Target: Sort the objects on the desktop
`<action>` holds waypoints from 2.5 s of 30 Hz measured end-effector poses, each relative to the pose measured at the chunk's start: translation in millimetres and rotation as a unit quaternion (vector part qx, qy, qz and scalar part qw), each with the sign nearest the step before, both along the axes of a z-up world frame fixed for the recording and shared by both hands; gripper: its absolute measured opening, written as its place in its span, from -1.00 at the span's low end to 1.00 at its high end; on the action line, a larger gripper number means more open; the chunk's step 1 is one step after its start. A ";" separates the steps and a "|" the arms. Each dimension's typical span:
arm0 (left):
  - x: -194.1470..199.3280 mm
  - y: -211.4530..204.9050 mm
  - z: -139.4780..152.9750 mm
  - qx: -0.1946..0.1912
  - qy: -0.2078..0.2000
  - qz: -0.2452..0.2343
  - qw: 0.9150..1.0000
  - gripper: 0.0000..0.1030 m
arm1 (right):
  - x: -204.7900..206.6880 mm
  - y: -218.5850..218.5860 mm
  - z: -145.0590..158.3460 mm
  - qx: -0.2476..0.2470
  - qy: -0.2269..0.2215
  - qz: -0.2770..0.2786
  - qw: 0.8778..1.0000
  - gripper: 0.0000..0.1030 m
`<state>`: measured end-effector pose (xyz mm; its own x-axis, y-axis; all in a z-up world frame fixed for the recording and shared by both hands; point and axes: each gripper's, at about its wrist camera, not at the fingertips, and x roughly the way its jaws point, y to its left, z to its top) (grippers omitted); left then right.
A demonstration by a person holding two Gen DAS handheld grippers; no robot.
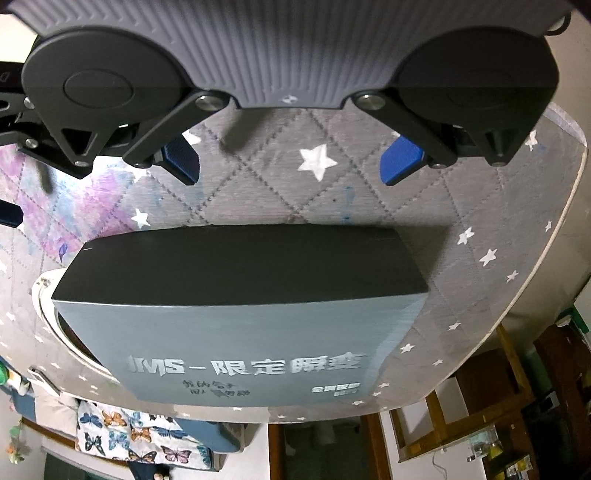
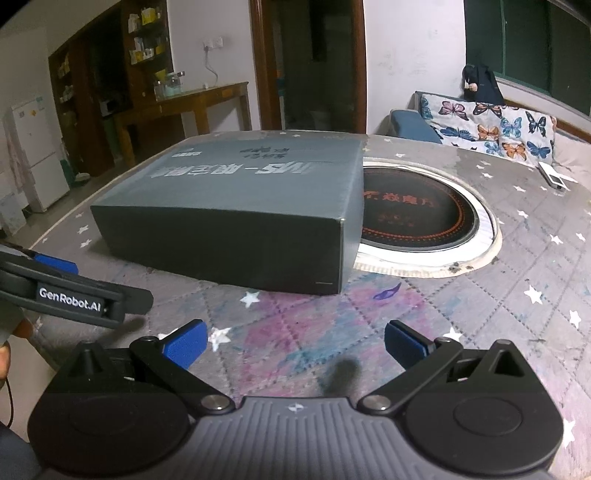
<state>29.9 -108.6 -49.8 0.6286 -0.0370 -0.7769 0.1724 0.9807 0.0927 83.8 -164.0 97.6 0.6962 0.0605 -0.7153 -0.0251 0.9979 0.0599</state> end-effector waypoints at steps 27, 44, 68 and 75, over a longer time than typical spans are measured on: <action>16.2 -18.4 -9.8 0.038 0.014 0.005 0.999 1.00 | 30.5 -31.7 -19.7 0.031 0.021 0.042 0.998 1.00; 14.5 16.3 -5.5 0.018 0.003 -0.029 0.999 1.00 | 20.2 11.7 -6.9 0.019 0.002 0.011 1.000 1.00; 15.2 47.7 -4.5 0.020 0.006 0.008 1.000 1.00 | 27.3 53.3 -1.2 -0.005 0.000 0.016 1.000 1.00; 17.3 49.3 -5.5 0.026 0.006 0.016 1.000 1.00 | 29.4 58.7 -1.9 -0.003 0.000 0.024 1.000 1.00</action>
<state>47.1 -59.3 -55.3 0.6196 0.0237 -0.7845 0.1427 0.9795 0.1423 113.2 -105.4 95.7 0.6928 0.0886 -0.7156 -0.0723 0.9960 0.0532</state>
